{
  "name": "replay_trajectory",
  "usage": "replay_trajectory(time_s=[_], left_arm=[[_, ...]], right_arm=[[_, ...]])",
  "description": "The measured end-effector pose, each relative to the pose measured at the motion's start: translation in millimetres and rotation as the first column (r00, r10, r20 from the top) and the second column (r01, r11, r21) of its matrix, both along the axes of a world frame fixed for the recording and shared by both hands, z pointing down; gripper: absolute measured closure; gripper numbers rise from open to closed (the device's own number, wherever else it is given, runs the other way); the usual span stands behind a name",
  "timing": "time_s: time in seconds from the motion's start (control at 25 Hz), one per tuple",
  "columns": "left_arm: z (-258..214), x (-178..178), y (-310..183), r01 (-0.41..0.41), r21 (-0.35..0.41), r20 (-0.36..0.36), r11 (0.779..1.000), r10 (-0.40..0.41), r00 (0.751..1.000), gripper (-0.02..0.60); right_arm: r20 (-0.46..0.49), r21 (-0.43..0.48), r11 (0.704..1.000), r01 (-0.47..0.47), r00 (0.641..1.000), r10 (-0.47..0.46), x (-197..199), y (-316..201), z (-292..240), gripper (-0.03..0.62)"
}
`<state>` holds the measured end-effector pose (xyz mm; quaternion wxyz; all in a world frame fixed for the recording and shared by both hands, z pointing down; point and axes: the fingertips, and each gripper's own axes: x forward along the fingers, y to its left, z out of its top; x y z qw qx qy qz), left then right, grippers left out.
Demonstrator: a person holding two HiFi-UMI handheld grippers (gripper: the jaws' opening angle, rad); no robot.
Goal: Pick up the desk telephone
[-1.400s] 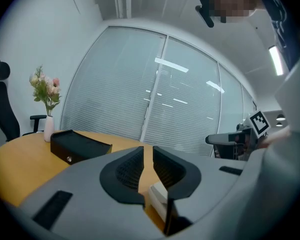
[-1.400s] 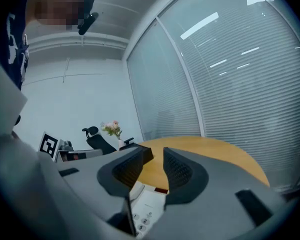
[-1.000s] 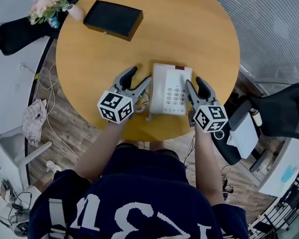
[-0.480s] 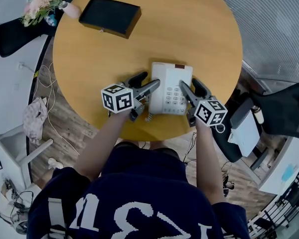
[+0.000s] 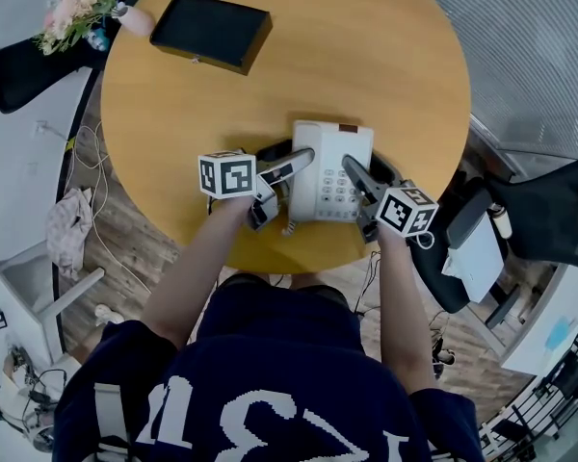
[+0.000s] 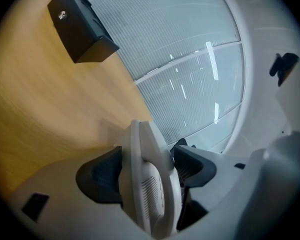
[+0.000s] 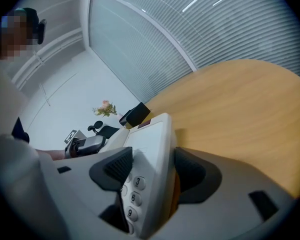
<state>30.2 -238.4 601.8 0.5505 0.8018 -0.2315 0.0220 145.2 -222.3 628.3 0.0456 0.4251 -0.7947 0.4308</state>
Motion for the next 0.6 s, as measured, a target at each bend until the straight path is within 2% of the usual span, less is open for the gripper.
replay_trajectory(time_s=[0.16, 0.36, 0.4, 0.6], left_arm=[[-1, 1, -1, -0.011, 0.016, 0.014, 1.0, 0.01, 1.0, 0.267], [-1, 2, -1, -0.011, 0.025, 0.017, 1.0, 0.011, 1.0, 0.267], [-2, 2, -1, -0.007, 0.028, 0.02, 1.0, 0.007, 1.0, 0.267], [-5, 0, -2, 0.061, 0.054, 0.03, 0.997, -0.062, 0.998, 0.268]], right_arm=[[0.055, 0.005, 0.998, -0.055, 0.997, 0.055, 3, -5, -3, 0.345], [0.157, -0.051, 0.993, -0.104, 0.981, 0.111, 14, -9, -3, 0.351], [0.162, -0.064, 0.992, -0.105, 0.98, 0.114, 15, -9, -2, 0.381], [0.145, -0.076, 0.991, -0.107, 0.982, 0.118, 14, -7, -3, 0.388]])
